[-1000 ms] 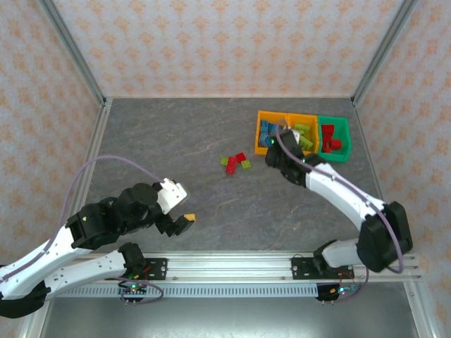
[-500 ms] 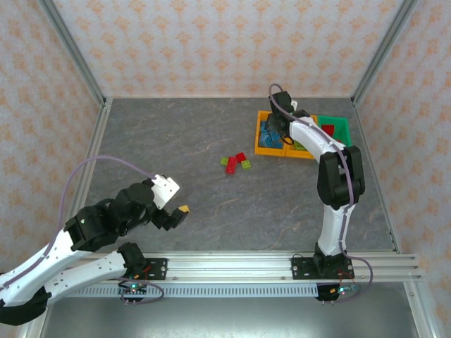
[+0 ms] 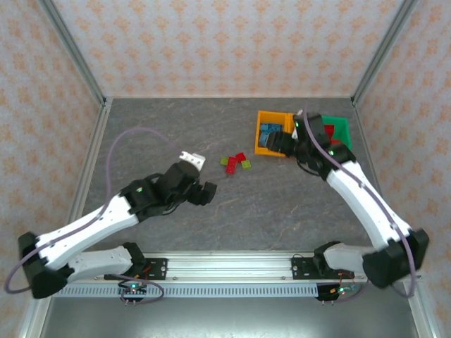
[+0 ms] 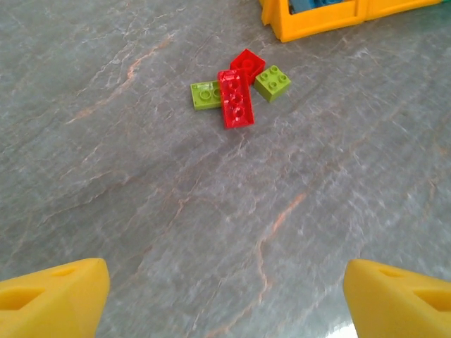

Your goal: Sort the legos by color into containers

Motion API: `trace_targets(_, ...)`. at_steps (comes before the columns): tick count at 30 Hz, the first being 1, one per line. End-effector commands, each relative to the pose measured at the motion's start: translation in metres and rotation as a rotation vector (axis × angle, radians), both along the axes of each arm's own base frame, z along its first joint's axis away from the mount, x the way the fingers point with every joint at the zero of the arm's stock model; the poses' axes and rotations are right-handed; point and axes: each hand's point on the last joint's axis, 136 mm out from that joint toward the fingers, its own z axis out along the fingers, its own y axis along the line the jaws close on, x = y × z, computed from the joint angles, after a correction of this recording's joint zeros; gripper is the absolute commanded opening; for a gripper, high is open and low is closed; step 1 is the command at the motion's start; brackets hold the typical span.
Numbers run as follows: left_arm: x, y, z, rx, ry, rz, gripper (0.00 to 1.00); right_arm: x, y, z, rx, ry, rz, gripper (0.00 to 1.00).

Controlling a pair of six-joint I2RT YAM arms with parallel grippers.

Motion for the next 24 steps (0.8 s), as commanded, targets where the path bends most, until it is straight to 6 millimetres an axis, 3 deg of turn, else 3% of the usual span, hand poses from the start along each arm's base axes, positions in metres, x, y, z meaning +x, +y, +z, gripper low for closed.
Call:
trace_targets(1,0.039,-0.031,0.004,-0.083,-0.005,0.051,0.85,-0.065,0.001,-0.030,0.011,0.165,0.085,0.79)
trace_targets(5,0.084,-0.060,-0.026,-0.055,0.066,0.069,0.83,-0.114,-0.001,-0.035,0.066,0.206,0.131,0.81)
trace_targets(8,0.113,-0.079,-0.050,-0.033,0.111,0.071,0.81,-0.129,-0.010,-0.034,0.090,0.193,0.110,0.83)
trace_targets(13,0.148,-0.086,-0.082,0.064,0.127,0.116,0.76,-0.131,-0.019,-0.036,0.070,0.170,0.074,0.85)
trace_targets(15,0.156,-0.085,-0.105,0.103,0.150,0.133,0.73,-0.127,-0.018,-0.035,0.065,0.164,0.078,0.85)
trace_targets(24,0.159,-0.084,-0.165,0.179,0.238,0.114,0.62,-0.115,-0.011,-0.041,0.061,0.172,0.079,0.86)
